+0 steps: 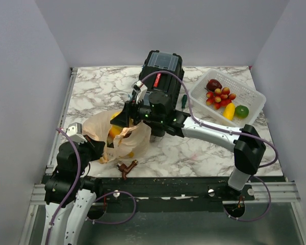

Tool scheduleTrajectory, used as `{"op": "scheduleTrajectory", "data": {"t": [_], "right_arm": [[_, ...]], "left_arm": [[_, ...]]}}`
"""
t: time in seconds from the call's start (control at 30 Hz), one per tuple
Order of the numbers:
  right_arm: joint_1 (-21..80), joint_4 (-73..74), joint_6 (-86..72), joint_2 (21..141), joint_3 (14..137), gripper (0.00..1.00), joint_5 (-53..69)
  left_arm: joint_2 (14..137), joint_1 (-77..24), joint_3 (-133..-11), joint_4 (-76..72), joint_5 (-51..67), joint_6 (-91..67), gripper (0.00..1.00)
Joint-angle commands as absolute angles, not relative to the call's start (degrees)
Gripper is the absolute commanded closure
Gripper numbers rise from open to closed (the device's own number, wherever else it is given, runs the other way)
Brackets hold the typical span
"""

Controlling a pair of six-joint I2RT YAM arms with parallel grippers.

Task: Take the fake fruits out of the plastic bag

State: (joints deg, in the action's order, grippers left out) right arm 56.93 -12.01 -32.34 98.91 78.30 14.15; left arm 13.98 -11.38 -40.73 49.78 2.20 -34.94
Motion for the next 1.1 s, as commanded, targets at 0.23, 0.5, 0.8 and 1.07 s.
{"op": "scheduleTrajectory", "data": {"t": [0.23,0.5,0.8,1.07], "right_arm": [[57.4,-21.3,-43.3,116.1,90.4,0.51,34.8],[57.3,-22.1,-37.3,109.4,77.0,0.45,29.3],[57.4,-34.4,-54.0,109.2,80.1,0.4,38.6],[57.3,-36.5,-58.5,105.8,80.8,0.4,38.2]], "left_arm": [[13.1,-11.6,-40.2,48.8,3.8,-34.5,1.0],[12.5,-11.5,-40.4,49.3,2.2,-34.9,1.0],[12.6,-11.5,-40.1,48.7,3.0,-35.0,1.0],[12.3,-11.5,-40.1,48.7,3.1,-34.9,1.0]]}}
